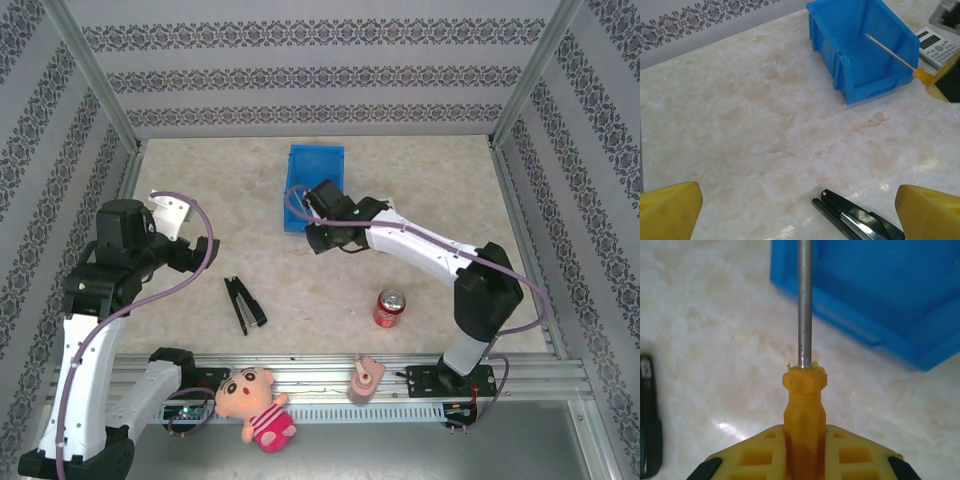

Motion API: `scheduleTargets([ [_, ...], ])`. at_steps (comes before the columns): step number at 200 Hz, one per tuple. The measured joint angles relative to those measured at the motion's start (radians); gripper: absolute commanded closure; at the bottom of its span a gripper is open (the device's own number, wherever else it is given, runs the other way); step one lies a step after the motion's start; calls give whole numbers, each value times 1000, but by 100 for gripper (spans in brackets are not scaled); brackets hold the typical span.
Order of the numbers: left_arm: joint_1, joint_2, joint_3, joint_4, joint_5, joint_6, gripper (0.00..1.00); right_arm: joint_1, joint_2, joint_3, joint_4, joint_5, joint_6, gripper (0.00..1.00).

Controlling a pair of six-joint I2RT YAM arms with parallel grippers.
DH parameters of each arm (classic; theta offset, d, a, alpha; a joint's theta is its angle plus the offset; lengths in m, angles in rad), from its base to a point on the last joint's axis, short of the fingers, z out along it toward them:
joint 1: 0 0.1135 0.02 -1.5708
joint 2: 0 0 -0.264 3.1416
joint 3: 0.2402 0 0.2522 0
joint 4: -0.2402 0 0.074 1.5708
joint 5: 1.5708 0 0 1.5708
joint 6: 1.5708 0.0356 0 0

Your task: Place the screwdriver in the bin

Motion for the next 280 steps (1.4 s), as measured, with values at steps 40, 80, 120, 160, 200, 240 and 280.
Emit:
scheduleTargets([
  [40, 0, -19, -17, 0, -4, -2, 1, -81, 136, 116, 31, 0, 11, 84],
  [80, 5, -16, -17, 0, 2, -3, 1, -112, 250, 243, 45, 0, 19, 84],
  [120, 7, -7, -17, 0, 16, -20, 1, -133, 349, 343, 51, 0, 30, 84],
  [160, 18, 11, -17, 0, 28, -29, 1, -145, 431, 425, 50, 0, 29, 84],
  [200, 20, 23, -16, 0, 35, -32, 1, -156, 484, 473, 49, 0, 29, 83],
  [240, 20, 23, -13, 0, 47, -37, 1, -165, 527, 505, 45, 5, 29, 83],
  [280, 20, 18, -6, 0, 97, -48, 1, -178, 565, 557, 27, 10, 29, 83],
])
